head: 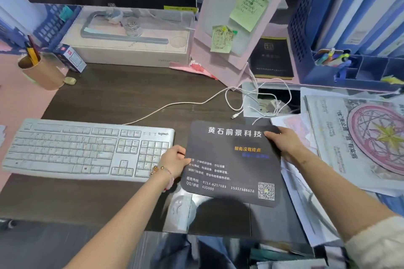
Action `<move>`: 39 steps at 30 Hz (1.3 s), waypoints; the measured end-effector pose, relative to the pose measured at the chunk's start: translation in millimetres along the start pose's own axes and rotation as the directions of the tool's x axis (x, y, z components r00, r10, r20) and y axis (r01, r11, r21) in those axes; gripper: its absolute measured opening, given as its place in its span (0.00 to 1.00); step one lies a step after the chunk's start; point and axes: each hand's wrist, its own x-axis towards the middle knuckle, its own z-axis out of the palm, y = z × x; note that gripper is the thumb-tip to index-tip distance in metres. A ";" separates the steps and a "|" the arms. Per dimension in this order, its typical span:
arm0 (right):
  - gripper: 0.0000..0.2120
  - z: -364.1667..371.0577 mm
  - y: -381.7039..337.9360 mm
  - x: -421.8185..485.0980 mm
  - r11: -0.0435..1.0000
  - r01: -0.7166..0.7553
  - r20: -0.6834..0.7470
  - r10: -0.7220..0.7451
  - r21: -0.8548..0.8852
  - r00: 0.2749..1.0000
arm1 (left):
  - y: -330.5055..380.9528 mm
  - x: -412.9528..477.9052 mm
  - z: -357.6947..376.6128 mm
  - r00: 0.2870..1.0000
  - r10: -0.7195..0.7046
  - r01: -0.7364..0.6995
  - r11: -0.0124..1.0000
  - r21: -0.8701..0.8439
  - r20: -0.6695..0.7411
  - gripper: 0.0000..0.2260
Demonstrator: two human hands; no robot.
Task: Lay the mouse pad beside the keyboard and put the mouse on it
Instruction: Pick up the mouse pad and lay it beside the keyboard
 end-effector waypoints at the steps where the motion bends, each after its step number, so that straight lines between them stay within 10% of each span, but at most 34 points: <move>1: 0.11 1.5 -2.9 -3.2 1.000 -0.010 0.012 0.010 0.016 1.000 | -2.0 0.7 1.8 1.000 -0.002 0.003 0.999 0.048 -0.024 0.12; 25: 0.09 18.6 10.8 -2.4 0.956 0.074 -0.120 -0.113 -0.284 0.986 | -6.7 -12.9 7.0 0.955 0.239 0.017 0.545 0.838 -0.175 0.08; 32: 0.17 20.4 18.3 -4.9 0.946 0.091 -0.146 -0.142 -0.311 0.979 | 0.3 -17.2 7.6 0.952 0.295 -0.075 0.476 0.876 -0.079 0.11; 39: 0.20 16.3 28.1 -52.0 0.858 0.260 -0.181 -0.369 -0.442 0.911 | 9.4 -23.4 51.0 0.847 0.438 -0.472 0.360 0.805 0.301 0.17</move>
